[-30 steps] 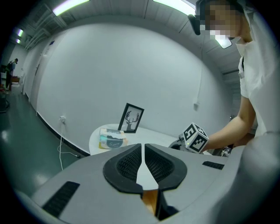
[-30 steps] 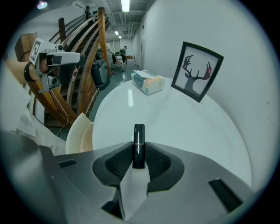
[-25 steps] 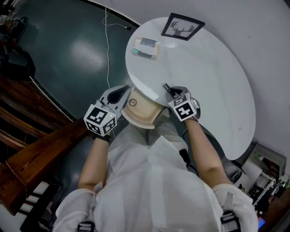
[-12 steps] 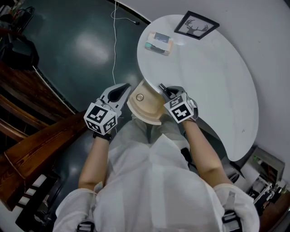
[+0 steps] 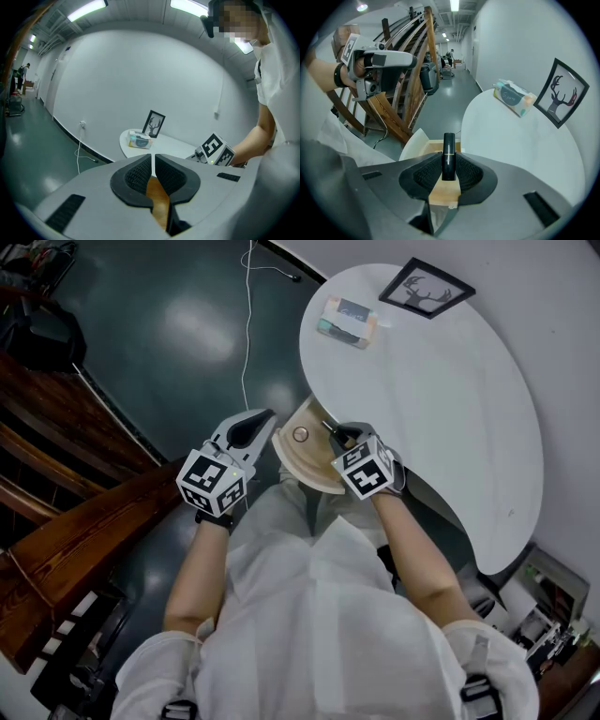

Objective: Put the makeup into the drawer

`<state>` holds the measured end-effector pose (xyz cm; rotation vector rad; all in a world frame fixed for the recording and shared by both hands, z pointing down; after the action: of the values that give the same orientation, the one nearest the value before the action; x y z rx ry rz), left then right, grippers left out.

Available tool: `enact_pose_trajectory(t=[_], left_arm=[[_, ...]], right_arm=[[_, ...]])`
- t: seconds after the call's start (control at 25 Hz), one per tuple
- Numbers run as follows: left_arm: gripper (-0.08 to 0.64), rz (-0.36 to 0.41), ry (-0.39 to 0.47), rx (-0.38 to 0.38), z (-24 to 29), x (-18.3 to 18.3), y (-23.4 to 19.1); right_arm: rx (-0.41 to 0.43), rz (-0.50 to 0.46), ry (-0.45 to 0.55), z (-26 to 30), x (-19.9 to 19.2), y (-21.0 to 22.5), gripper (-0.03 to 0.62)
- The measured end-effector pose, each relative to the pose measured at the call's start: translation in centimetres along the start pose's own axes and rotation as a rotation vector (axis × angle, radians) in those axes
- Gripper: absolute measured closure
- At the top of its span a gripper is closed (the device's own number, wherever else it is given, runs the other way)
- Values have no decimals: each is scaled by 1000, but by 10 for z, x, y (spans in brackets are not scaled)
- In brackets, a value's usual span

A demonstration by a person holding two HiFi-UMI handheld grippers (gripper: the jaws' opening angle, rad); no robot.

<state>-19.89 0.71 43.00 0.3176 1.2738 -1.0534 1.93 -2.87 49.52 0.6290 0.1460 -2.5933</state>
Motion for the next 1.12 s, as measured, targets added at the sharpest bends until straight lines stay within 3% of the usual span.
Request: enact_pose_trajectory(t=[0.56,1.12], left_arm=[[531,-16,-38,-14,5,-15,-10],[531,-1,-96,-56,40,-21,-22]], right_arm=[[49,62,-64,57,-18,-28,508],[96,42,-151,131,-40,-27,508]])
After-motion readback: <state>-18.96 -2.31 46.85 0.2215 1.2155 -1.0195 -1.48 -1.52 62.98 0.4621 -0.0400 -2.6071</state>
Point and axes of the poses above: the fingertips, and each gripper's own axes: z forward along the fingers, y to its right, x out of its top, the point moved 9 cm from there along -z, backward along the fingers, and after that the axes turned 1 degree about -y, right-handed, at the moved point
